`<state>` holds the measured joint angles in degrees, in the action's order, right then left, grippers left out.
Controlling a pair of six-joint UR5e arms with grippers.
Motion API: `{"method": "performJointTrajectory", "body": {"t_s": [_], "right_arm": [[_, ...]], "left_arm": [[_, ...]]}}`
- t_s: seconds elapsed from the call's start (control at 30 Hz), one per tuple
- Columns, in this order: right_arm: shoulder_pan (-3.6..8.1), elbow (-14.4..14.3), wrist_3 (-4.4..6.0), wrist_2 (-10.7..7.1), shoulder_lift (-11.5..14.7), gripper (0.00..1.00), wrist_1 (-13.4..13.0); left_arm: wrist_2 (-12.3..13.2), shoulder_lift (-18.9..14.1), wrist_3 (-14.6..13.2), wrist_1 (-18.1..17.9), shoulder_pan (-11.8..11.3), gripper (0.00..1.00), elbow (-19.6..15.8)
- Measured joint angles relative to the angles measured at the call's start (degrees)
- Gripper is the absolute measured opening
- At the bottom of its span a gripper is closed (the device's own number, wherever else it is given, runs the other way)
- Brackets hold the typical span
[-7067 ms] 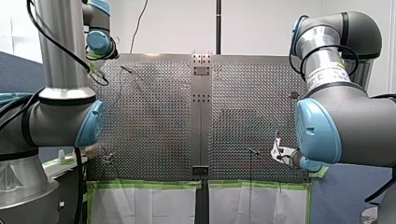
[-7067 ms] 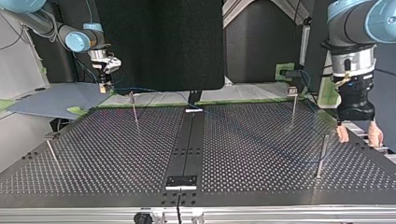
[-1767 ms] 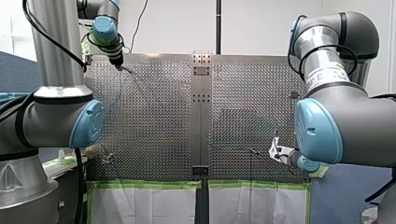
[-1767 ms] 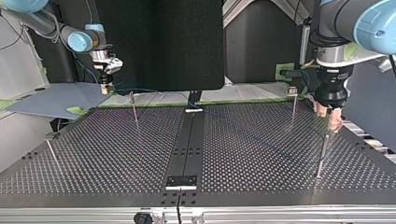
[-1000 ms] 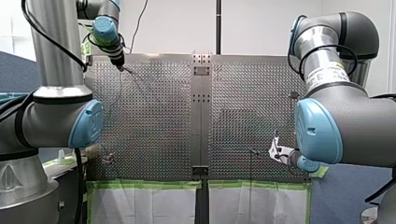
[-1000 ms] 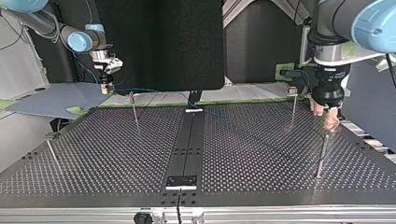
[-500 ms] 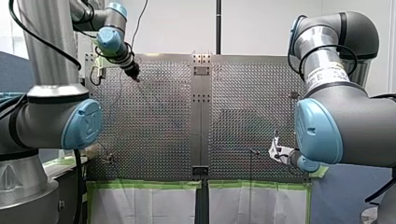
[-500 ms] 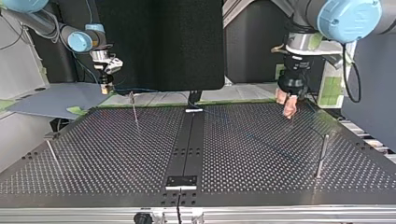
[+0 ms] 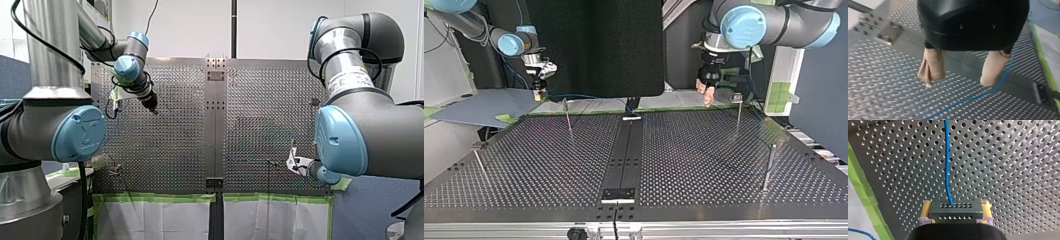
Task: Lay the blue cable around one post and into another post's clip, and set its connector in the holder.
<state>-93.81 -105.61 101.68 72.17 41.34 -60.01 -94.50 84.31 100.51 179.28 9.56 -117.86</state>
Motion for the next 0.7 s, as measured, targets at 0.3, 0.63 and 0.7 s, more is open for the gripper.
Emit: {"method": "performJointTrajectory", "body": {"t_s": [0.3, 0.63, 0.7], "right_arm": [[0.16, 0.00, -1.54, -0.07, 0.02, 0.00, 1.02], [0.68, 0.00, -3.53, 0.14, 0.01, 0.00, 2.77], [0.69, 0.00, -3.89, 0.21, 0.01, 0.00, 2.86]], "left_arm": [[-4.49, 4.49, -0.98, -4.48, 4.50, 1.00, -3.28], [-9.31, 9.31, -1.28, -9.29, 9.31, 1.00, -3.50], [-10.34, 10.34, -1.69, -10.34, 10.34, 1.00, -3.50]]}}
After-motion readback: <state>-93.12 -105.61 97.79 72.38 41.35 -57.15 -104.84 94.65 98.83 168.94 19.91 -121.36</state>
